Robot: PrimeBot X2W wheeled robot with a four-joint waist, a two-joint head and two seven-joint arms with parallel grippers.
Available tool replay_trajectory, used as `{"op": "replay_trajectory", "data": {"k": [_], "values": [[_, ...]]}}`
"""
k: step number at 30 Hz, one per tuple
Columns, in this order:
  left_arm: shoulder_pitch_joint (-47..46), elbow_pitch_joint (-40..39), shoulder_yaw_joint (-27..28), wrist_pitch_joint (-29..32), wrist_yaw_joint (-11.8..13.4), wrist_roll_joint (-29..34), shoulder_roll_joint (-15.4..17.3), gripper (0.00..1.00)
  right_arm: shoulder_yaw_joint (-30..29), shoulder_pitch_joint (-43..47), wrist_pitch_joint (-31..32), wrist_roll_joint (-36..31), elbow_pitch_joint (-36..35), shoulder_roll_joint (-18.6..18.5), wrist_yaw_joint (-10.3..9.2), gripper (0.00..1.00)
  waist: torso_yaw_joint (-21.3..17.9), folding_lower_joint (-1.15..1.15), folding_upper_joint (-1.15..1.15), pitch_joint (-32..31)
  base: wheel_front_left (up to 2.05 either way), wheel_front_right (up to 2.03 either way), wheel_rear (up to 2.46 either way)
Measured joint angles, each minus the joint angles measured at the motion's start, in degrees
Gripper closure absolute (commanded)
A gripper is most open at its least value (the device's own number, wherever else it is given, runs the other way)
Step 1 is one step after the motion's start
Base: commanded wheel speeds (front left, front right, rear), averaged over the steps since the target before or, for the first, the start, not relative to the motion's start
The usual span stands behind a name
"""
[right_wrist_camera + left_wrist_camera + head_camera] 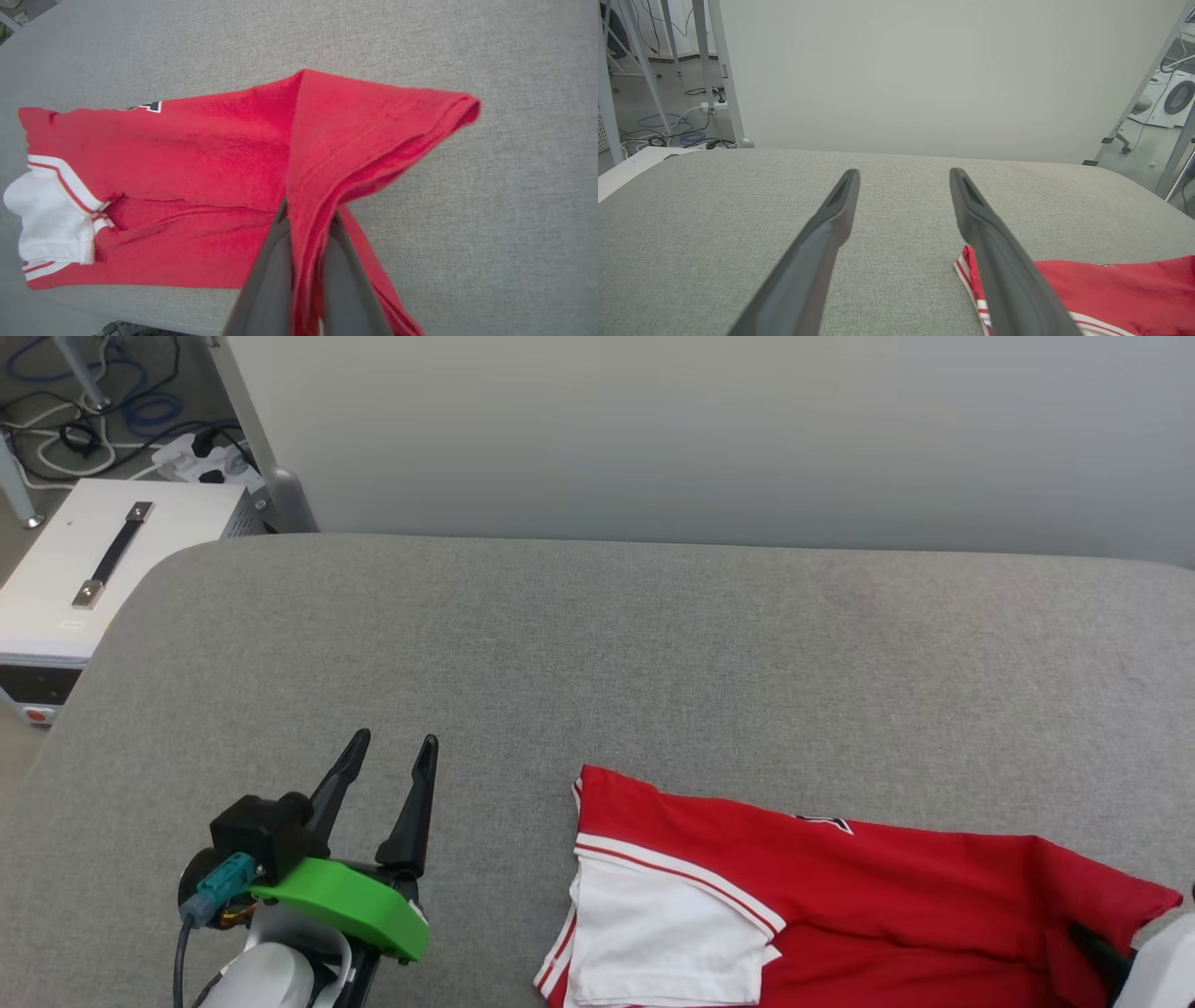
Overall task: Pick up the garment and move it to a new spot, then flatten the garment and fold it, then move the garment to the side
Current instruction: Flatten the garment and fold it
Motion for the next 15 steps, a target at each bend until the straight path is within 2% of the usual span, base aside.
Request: {"op": "replay_trajectory", "data": {"k": [8,15], "values": [[0.9,0.0,0.5,0.0,-0.2,-0.4,0.0,0.00,4.8,0.8,3.8,1.6,-7.4,4.9,-0.01,1.00,0.8,0.00,0.00,-1.8,0.00,0.00,0.00],[1.5,0.0,0.7,0.0,-0.2,-0.4,0.0,0.00,11.4,-1.0,7.7,2.1,-10.6,11.9,-0.01,1.00,2.3,0.00,0.00,-1.8,0.00,0.00,0.00]]}}
